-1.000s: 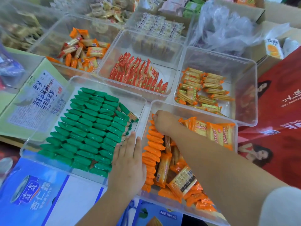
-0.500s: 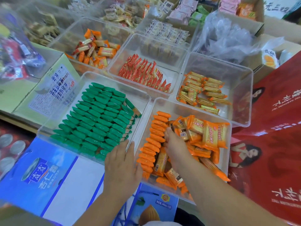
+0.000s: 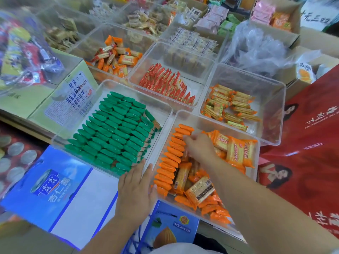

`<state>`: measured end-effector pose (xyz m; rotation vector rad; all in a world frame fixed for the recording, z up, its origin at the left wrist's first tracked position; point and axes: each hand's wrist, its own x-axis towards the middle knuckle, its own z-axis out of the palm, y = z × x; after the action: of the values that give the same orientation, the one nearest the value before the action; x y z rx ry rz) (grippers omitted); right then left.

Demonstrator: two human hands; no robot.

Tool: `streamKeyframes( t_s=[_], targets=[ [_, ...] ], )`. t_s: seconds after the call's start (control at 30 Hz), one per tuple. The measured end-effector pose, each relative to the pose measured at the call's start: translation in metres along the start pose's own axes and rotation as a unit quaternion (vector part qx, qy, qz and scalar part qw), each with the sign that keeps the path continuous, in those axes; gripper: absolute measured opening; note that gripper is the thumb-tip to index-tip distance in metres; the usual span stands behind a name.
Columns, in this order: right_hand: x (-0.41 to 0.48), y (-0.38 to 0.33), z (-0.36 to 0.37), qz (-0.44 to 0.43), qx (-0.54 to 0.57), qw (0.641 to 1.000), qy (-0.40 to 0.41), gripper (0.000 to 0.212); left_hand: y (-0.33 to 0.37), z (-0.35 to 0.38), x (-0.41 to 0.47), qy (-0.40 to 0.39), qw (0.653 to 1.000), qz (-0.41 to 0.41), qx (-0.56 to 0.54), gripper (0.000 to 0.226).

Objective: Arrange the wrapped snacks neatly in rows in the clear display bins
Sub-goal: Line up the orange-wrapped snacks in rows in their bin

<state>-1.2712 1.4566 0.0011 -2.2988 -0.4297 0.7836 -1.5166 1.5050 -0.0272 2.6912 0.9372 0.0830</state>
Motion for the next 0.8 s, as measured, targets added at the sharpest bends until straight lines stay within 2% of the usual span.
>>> streamKeyframes(
  t_s=[0.07, 0.1, 0.17, 0.23, 0.3, 0.47, 0.53, 0.7, 0.8],
  targets=[
    [0.009, -0.005, -0.010, -0.083, -0.081, 0.991, 0.066, 0.031, -0.001, 0.001, 0.000, -0.005, 1.000, -0.001, -0.007, 0.060],
    [0.015, -0.008, -0.012, -0.102, -0.107, 0.986, 0.071, 0.035, -0.002, 0.001, 0.000, -0.008, 1.000, -0.004, -0.012, 0.060],
    [0.029, -0.012, -0.011, -0.103, -0.167, 0.980, 0.023, 0.045, -0.003, 0.002, 0.000, -0.013, 1.000, -0.007, -0.024, 0.061],
    [0.037, -0.014, -0.003, -0.090, -0.204, 0.974, -0.049, 0.039, -0.004, 0.002, 0.000, -0.020, 0.999, -0.010, -0.028, 0.061],
    [0.041, -0.014, 0.003, -0.092, -0.187, 0.975, -0.081, 0.038, -0.005, 0.003, 0.000, -0.024, 0.999, -0.012, -0.030, 0.061],
    [0.043, -0.016, -0.007, -0.115, -0.134, 0.978, -0.113, 0.055, -0.003, 0.001, 0.000, -0.020, 0.999, -0.017, -0.033, 0.057],
    [0.035, -0.012, -0.017, -0.144, -0.138, 0.975, -0.100, 0.053, -0.001, -0.001, 0.000, -0.024, 0.999, -0.020, -0.030, 0.054],
    [-0.031, 0.018, -0.035, -0.219, -0.180, 0.959, 0.013, 0.033, 0.011, -0.011, 0.001, -0.039, 0.998, -0.043, -0.020, 0.060],
    [-0.074, 0.053, -0.047, -0.232, -0.251, 0.940, 0.010, 0.028, 0.028, -0.021, 0.001, -0.025, 0.999, -0.022, -0.007, 0.066]
  ],
)
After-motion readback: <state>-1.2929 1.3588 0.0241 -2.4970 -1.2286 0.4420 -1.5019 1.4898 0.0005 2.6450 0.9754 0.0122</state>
